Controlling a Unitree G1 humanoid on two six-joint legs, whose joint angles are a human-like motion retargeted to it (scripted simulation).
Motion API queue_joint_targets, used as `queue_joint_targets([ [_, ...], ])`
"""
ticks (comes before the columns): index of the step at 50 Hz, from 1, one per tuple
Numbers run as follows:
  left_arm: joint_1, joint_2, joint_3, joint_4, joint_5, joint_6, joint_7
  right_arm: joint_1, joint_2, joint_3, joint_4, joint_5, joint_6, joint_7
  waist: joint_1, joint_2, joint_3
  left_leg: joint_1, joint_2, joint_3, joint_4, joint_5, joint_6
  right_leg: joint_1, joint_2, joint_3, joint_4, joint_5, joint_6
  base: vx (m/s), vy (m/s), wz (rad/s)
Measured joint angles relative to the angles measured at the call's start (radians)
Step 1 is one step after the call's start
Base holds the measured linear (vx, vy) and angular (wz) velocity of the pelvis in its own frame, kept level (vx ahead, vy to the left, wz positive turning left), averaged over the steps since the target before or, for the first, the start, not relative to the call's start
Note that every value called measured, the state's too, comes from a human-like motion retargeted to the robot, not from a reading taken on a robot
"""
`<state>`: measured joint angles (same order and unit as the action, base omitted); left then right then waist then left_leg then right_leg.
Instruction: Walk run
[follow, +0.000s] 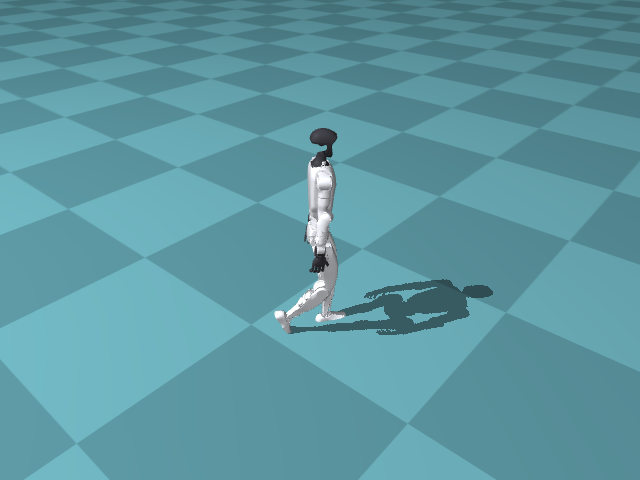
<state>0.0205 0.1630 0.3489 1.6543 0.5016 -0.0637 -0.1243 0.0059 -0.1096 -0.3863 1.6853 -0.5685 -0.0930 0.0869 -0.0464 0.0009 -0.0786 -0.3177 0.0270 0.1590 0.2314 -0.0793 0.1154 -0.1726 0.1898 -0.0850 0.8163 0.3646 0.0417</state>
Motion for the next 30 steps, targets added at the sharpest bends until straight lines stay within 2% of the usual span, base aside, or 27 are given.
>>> queue_joint_targets([
  [2, -0.086, -0.004, 0.021, -0.095, -0.013, -0.028, 0.03, 0.074, 0.029, 0.03, 0.015, -0.01, -0.018, 0.026, -0.079, 0.023, 0.011, 0.072, -0.022, -0.049, -0.058, 0.005, -0.013, -0.084, -0.011, 0.011, -0.045, -0.117, 0.023, 0.94, -0.25, 1.75],
  [5, -0.203, 0.002, 0.018, -0.226, -0.079, -0.099, 0.042, 0.19, 0.064, 0.064, 0.015, -0.074, -0.058, 0.057, -0.202, 0.064, 0.016, 0.172, -0.033, -0.095, -0.135, -0.004, -0.022, -0.195, -0.109, -0.041, -0.21, -0.231, 0.016, 0.95, -0.3, 1.44],
  [8, -0.317, 0.052, -0.021, -0.325, -0.167, -0.152, -0.005, 0.283, 0.081, 0.079, 0.015, -0.155, -0.063, 0.08, -0.261, 0.055, 0.019, 0.275, -0.075, -0.109, -0.175, -0.049, -0.028, -0.256, -0.232, -0.098, -0.458, -0.215, -0.018, 1.02, -0.41, 0.42],
  [10, -0.382, 0.091, -0.026, -0.377, -0.18, -0.174, -0.037, 0.326, 0.084, 0.072, 0.015, -0.198, -0.041, 0.091, -0.283, 0.042, 0.023, 0.342, -0.096, -0.107, -0.186, -0.088, -0.038, -0.298, -0.279, -0.087, -0.609, -0.239, -0.047, 0.98, -0.49, -0.02],
  [13, -0.441, 0.14, 0.001, -0.428, -0.136, -0.18, -0.068, 0.358, 0.086, 0.027, 0.015, -0.226, 0.022, 0.118, -0.266, 0.056, 0.015, 0.41, -0.074, -0.062, -0.186, -0.124, -0.091, -0.344, -0.253, -0.018, -0.847, -0.274, -0.065, 0.92, -0.5, -0.7],
  [15, -0.445, 0.147, 0.008, -0.441, -0.103, -0.177, -0.052, 0.374, 0.078, 0.004, 0.015, -0.18, 0.063, 0.148, -0.256, 0.072, -0.003, 0.441, -0.061, -0.044, -0.159, -0.109, -0.132, -0.345, -0.262, -0.137, -0.893, -0.295, -0.09, 1.07, -0.6, -0.54],
  [17, -0.428, 0.135, 0.007, -0.43, -0.095, -0.167, -0.006, 0.372, 0.065, -0.023, 0.015, -0.106, 0.103, 0.169, -0.269, 0.089, -0.027, 0.453, -0.045, -0.06, -0.113, -0.007, -0.197, -0.34, -0.283, -0.268, -0.788, -0.289, -0.193, 1.11, -0.63, 0.16],
  [18, -0.411, 0.123, 0.005, -0.416, -0.098, -0.163, 0.019, 0.367, 0.059, -0.045, 0.015, -0.07, 0.115, 0.17, -0.286, 0.092, -0.04, 0.457, -0.038, -0.086, -0.08, 0.079, -0.246, -0.331, -0.314, -0.358, -0.748, -0.26, -0.189, 1.12, -0.67, 0.52],
  [20, -0.362, 0.094, 0.008, -0.372, -0.096, -0.173, 0.049, 0.348, 0.052, -0.09, 0.015, 0.003, 0.108, 0.155, -0.312, 0.099, -0.06, 0.452, -0.037, -0.161, 0.024, 0.338, -0.353, -0.317, -0.29, -0.269, -0.692, -0.217, -0.235, 1.1, -0.66, 0.37],
  [22, -0.304, 0.056, 0.003, -0.304, -0.074, -0.206, 0.048, 0.282, 0.027, -0.12, 0.015, 0.084, 0.063, 0.15, -0.308, 0.064, -0.067, 0.37, -0.092, -0.116, 0.24, 0.564, -0.377, -0.317, -0.326, -0.101, -0.6, -0.275, -0.228, 1.04, -0.45, -0.48],
  [23, -0.275, 0.047, -0.01, -0.257, -0.059, -0.223, 0.038, 0.24, 0.016, -0.132, 0.015, 0.121, 0.041, 0.151, -0.296, 0.066, -0.05, 0.301, -0.065, -0.088, 0.444, 0.593, -0.377, -0.292, -0.31, -0.107, -0.562, -0.313, -0.235, 0.95, -0.46, -1.1],
  [25, -0.215, 0.053, -0.035, -0.142, -0.029, -0.229, -0.026, 0.142, -0.003, -0.148, 0.011, 0.172, 0.004, 0.13, -0.292, 0.068, -0.021, 0.209, -0.063, -0.166, 0.716, 0.603, -0.377, -0.202, -0.269, -0.159, -0.558, -0.348, -0.247, 0.88, -0.71, -1.34],
  [26, -0.174, 0.056, -0.046, -0.09, -0.008, -0.211, -0.069, 0.102, 0.005, -0.15, -0.033, 0.185, -0.004, 0.108, -0.291, 0.028, -0.039, 0.182, -0.097, -0.185, 0.7, 0.577, -0.377, -0.164, -0.255, -0.129, -0.608, -0.343, -0.269, 0.89, -1.11, -1.4],
  [27, -0.131, 0.056, -0.056, -0.043, 0.014, -0.191, -0.101, 0.063, 0.014, -0.149, -0.082, 0.196, -0.013, 0.086, -0.288, -0.002, -0.05, 0.147, -0.107, -0.184, 0.703, 0.539, -0.355, -0.127, -0.236, -0.1, -0.649, -0.34, -0.286, 0.88, -1.15, -1.57],
  [28, -0.083, 0.053, -0.066, -0.003, 0.037, -0.167, -0.113, 0.024, 0.022, -0.141, -0.137, 0.203, -0.023, 0.064, -0.28, -0.011, -0.048, 0.097, -0.072, -0.141, 0.743, 0.474, -0.291, -0.095, -0.206, -0.071, -0.668, -0.342, -0.293, 0.85, -0.85, -1.95],
  [30, 0.029, 0.025, -0.052, 0.046, 0.091, -0.122, -0.079, -0.051, 0.026, -0.115, -0.246, 0.201, -0.057, 0.032, -0.239, -0.037, -0.038, 0.0, -0.088, -0.14, 0.748, 0.382, -0.225, -0.041, -0.162, 0.023, -0.692, -0.341, -0.298, 0.85, -0.56, -2.62],
])
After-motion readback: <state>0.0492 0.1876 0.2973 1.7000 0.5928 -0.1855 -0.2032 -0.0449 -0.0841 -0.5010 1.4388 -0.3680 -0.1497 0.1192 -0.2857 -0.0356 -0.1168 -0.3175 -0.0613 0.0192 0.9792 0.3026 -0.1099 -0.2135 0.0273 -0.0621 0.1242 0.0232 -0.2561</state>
